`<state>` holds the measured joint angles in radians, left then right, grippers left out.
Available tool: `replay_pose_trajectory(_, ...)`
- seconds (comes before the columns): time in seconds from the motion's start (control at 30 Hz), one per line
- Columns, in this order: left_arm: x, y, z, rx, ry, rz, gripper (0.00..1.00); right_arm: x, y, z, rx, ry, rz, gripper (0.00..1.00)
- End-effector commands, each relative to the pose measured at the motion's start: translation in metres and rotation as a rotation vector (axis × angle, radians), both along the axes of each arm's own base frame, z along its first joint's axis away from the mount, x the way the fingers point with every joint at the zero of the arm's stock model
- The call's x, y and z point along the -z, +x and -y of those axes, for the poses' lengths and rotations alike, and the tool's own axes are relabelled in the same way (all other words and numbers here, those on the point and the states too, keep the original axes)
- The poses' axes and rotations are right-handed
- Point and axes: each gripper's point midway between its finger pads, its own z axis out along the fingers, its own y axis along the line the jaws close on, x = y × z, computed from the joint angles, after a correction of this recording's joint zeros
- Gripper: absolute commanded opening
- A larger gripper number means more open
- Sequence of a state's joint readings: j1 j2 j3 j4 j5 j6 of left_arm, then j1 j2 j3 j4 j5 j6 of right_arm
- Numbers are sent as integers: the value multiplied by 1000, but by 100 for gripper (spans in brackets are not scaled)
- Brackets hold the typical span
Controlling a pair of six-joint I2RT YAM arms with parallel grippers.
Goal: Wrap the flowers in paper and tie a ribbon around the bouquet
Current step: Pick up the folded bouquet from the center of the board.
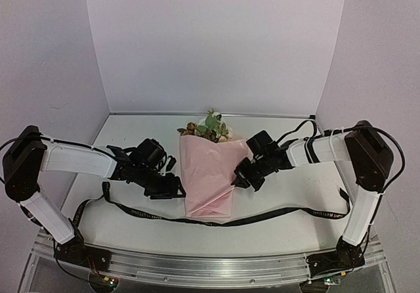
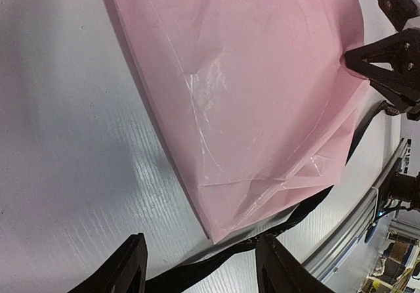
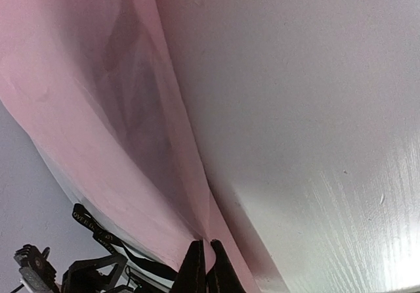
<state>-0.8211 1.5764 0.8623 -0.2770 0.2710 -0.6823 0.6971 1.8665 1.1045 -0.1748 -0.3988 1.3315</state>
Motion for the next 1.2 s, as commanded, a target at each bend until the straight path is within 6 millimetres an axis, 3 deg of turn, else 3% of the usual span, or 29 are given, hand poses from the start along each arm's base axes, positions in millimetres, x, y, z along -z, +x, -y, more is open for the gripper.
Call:
replay_pose_trajectory(0.0,-13,3,4,-5,-33,9,60,-31,4,-8,65,65,-4,0)
replay_pose_trajectory(0.63,-13,-3,-5,-10,-37,-2,60,-49,-1,4,212,117,-35,0)
replay_pose_trajectory(0.9,-25,-36,-1,68,-143,-46,53,-48,3,2,250,141,-43,0)
replay_pose_trajectory(1.17,-11,-65,9,149,-179,-81,43,-49,12,-1,308,179,-47,0)
